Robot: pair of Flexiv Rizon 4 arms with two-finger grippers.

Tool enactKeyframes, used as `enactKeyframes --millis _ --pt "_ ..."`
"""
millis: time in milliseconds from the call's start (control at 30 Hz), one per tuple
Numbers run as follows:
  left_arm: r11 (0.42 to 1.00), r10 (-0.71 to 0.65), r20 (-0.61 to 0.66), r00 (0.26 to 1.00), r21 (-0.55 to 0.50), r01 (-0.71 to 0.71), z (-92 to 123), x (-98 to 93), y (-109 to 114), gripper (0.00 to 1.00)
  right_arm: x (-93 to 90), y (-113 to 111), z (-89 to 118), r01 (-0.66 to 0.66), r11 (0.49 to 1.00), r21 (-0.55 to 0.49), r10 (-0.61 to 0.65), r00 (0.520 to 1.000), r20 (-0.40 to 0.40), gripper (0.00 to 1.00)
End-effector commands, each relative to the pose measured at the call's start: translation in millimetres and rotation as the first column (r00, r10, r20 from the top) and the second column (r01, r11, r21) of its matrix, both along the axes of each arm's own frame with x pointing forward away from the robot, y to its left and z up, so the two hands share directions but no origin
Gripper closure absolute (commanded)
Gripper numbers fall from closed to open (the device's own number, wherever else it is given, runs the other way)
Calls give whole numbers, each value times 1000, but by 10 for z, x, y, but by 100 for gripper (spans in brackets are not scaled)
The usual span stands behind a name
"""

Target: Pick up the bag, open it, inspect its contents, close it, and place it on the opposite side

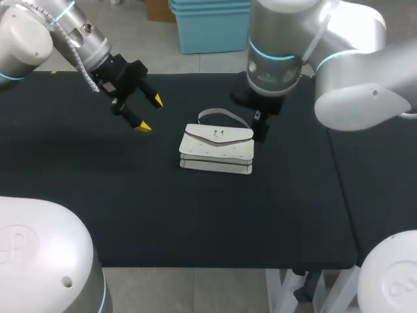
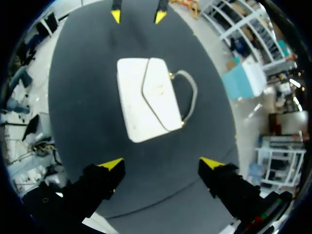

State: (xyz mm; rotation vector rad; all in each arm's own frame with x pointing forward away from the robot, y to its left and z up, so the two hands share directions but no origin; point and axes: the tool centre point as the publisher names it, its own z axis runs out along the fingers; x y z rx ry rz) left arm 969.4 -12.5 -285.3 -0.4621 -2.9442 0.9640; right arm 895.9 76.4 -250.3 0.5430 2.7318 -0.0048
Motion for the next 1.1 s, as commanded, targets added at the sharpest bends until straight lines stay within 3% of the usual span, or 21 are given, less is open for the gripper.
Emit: enactKeyframes --millis 33,133,233,267,633,800,1100 --pt "999 10 85 996 -35 -7 -73 -114 -45 0 -69 29 -101 63 990 -129 4 887 462 0" --pt "999 -22 141 990 -39 28 -61 -138 -109 0 -93 60 -130 82 990 -112 -11 854 521 0" --pt "998 -50 274 960 -29 61 -37 -163 -184 0 -104 82 -160 132 985 -108 -41 800 599 0" --pt "999 -54 329 943 10 54 -47 -170 -213 0 -103 87 -185 142 985 -94 -59 803 593 0" --pt "999 -54 329 943 10 54 -47 -170 -213 0 -103 87 -185 142 985 -94 -59 803 593 0" --pt "990 -71 390 918 -88 114 -141 -97 -298 0 -129 212 -272 74 992 -102 5 783 622 0" --pt "962 -110 514 850 -159 221 -189 2 -439 0 -185 302 -466 -5 991 -136 97 727 680 0"
